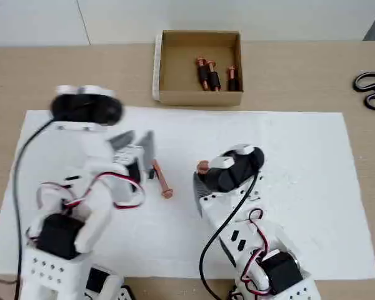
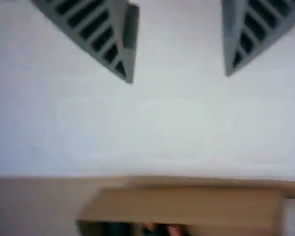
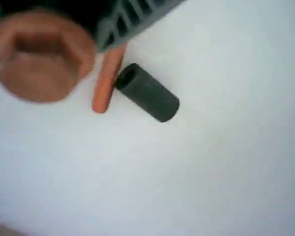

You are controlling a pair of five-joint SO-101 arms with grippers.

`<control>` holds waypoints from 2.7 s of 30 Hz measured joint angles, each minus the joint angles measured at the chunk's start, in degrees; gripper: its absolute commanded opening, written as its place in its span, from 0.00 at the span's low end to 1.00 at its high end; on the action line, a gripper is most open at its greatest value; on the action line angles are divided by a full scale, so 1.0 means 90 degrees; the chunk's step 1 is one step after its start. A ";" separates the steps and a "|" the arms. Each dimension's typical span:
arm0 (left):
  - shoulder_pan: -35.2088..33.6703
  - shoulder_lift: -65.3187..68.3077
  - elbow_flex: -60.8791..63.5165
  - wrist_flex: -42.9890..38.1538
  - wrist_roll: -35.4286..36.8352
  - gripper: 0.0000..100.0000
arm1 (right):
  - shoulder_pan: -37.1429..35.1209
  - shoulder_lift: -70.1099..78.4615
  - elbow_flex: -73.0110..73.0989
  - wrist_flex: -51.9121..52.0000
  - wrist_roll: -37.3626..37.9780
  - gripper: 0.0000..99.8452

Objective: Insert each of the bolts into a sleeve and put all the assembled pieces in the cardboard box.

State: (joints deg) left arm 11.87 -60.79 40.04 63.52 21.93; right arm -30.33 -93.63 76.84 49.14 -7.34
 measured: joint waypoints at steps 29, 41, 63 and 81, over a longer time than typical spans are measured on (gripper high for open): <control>-0.3331 -0.0410 0.1631 -0.0098 -0.1778 0.12 | 0.1846 1.1409 -0.9885 -0.1631 0.0352 0.00; -0.3331 -0.0410 0.1631 -0.0098 -0.1778 0.12 | 0.1397 1.4926 -1.2689 -0.1631 0.0352 0.01; -0.3331 -0.0410 0.1631 -0.0098 -0.1778 0.12 | 0.1368 1.5560 -1.3089 -0.1270 0.0352 0.13; -0.3136 -0.0410 0.1631 0.0020 -0.1797 0.11 | -0.0205 1.3578 -1.3529 0.4171 0.0352 0.13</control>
State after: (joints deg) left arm -16.35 -64.48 54.73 63.69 5.76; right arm -32.18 28.57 -44.92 86.68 -4.18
